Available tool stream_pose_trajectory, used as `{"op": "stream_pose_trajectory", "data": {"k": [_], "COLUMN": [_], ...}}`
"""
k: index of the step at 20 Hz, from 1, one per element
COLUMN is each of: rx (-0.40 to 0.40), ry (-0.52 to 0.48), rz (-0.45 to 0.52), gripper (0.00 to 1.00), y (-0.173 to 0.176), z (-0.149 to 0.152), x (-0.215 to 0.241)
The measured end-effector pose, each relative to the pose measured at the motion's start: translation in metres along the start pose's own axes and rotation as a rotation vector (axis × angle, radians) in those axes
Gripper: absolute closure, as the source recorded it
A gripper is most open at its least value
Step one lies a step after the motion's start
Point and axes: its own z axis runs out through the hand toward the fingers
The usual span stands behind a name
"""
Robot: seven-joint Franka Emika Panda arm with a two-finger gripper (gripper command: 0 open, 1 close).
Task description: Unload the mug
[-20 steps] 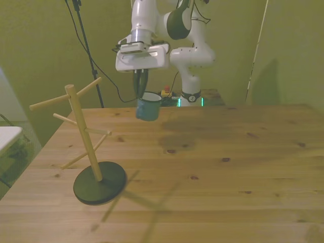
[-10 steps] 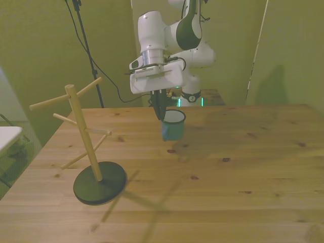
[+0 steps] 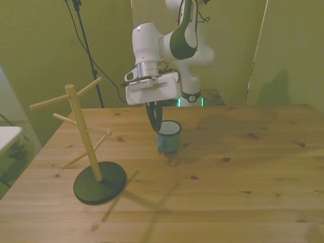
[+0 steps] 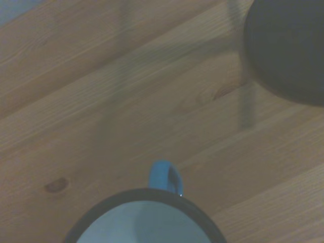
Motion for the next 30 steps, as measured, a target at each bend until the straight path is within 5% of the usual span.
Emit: {"op": "stream_pose_trajectory", "data": {"k": [12,13,25,30], "rx": [-0.003,-0.004,-0.023,-0.059], "ry": [0.0,-0.001,-0.023,-0.022], "rz": [-0.001,-0.002,-0.021,-0.052], "gripper": [1.0,0.0,0.0,0.0], "y": [0.007,0.007,0.012,0.008], "z": [0.016,0.016,0.015,-0.008], "x": [0.002,0.002,0.008,0.026]}}
